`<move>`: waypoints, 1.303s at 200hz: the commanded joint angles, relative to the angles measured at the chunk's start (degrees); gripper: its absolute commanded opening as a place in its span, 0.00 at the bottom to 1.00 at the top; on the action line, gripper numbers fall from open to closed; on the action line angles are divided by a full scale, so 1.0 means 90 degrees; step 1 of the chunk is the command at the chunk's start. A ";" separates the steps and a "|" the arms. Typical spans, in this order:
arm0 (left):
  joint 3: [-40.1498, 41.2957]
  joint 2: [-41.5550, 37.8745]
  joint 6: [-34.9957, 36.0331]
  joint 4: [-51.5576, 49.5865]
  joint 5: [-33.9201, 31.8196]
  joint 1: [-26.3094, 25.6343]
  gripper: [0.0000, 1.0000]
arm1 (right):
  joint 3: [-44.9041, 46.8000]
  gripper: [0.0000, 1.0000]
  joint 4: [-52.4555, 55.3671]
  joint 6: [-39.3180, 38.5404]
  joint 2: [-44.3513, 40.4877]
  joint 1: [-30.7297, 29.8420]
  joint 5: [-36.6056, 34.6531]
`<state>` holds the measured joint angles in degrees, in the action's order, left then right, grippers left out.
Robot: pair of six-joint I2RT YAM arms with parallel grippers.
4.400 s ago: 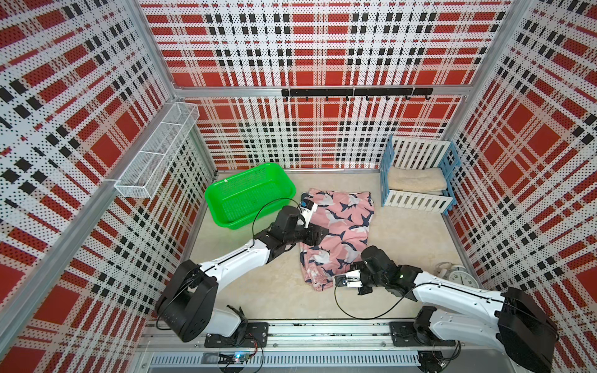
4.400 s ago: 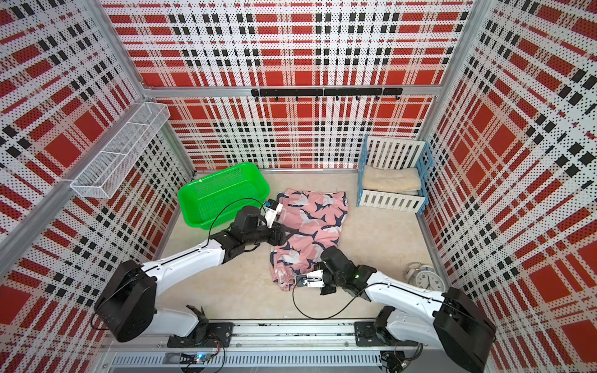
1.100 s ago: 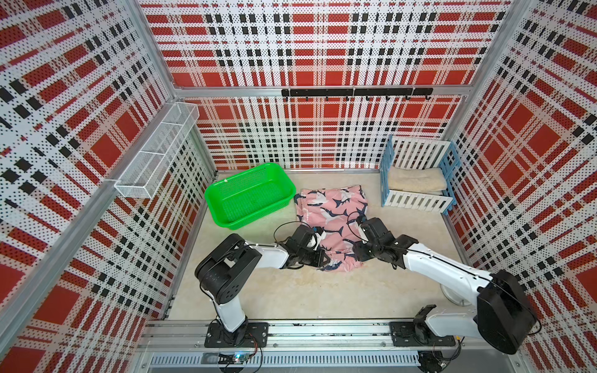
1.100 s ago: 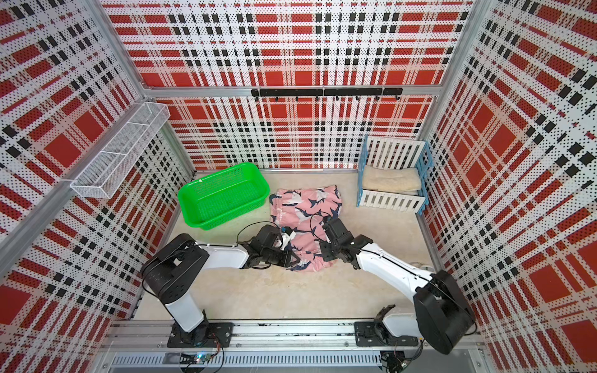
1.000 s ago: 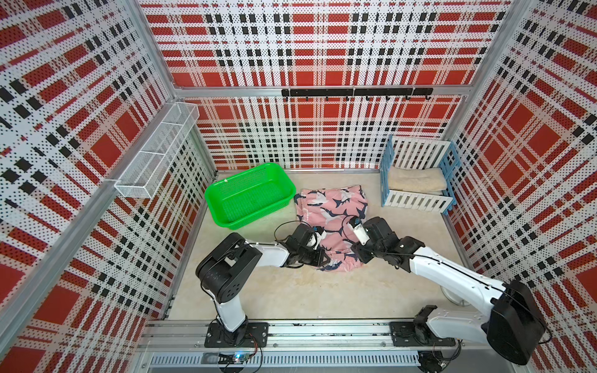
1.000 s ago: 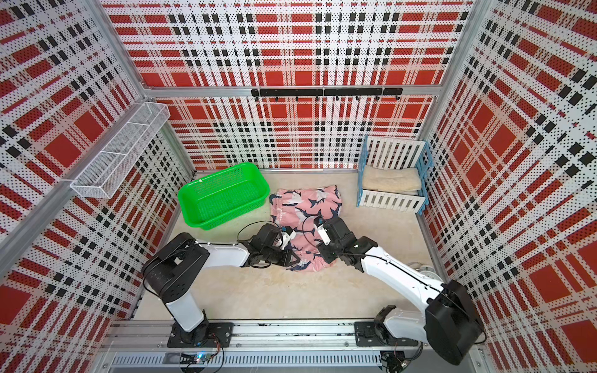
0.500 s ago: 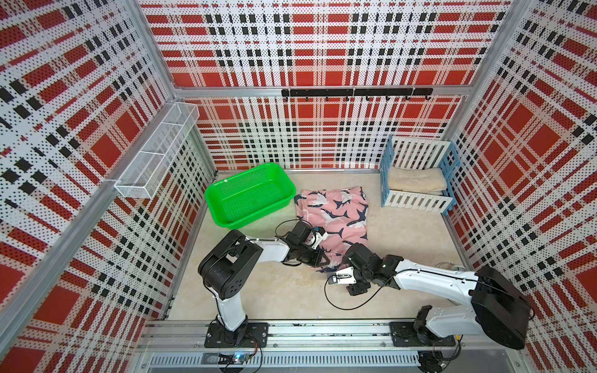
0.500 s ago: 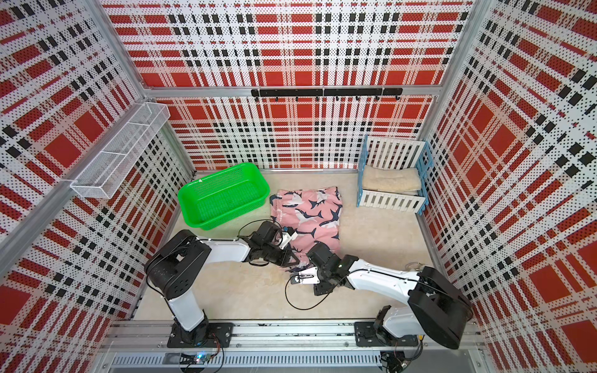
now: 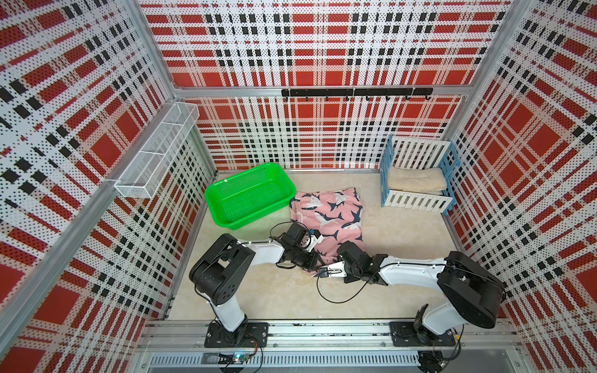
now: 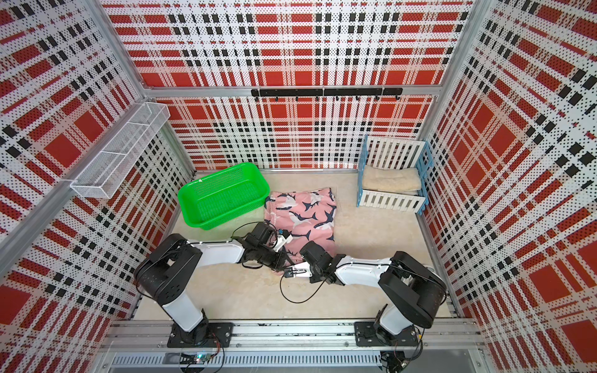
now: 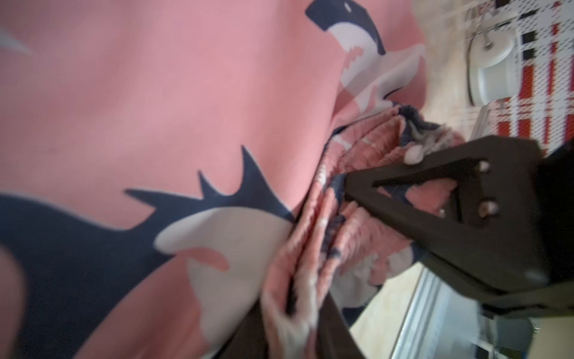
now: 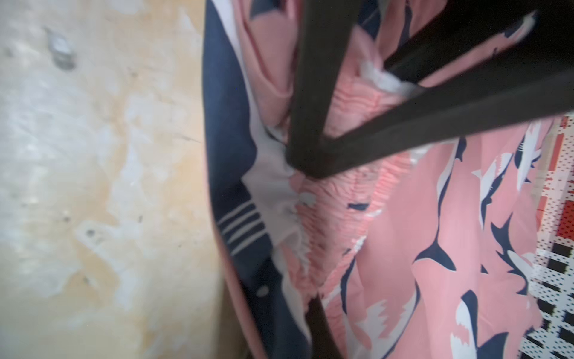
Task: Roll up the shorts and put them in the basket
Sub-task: Roll the shorts at the center of the board.
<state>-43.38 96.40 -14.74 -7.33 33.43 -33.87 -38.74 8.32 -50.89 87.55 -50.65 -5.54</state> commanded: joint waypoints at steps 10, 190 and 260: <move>0.0002 -0.0909 0.0307 -0.0526 -0.1653 0.0242 0.39 | -0.0619 0.00 0.2102 0.0305 -0.0240 0.0355 0.1621; 0.1969 -0.4180 0.5202 0.1060 -0.1443 -0.1804 0.73 | -0.2080 0.00 0.4251 0.0879 0.0561 0.2034 0.5225; 0.1441 -0.2657 0.5555 0.1402 -0.1159 -0.1544 0.80 | -0.1791 0.00 0.4180 0.0616 0.0087 0.1976 0.4969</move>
<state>-27.73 69.58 32.62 4.67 20.25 -49.10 -55.59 45.76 -43.59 90.67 -32.49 39.40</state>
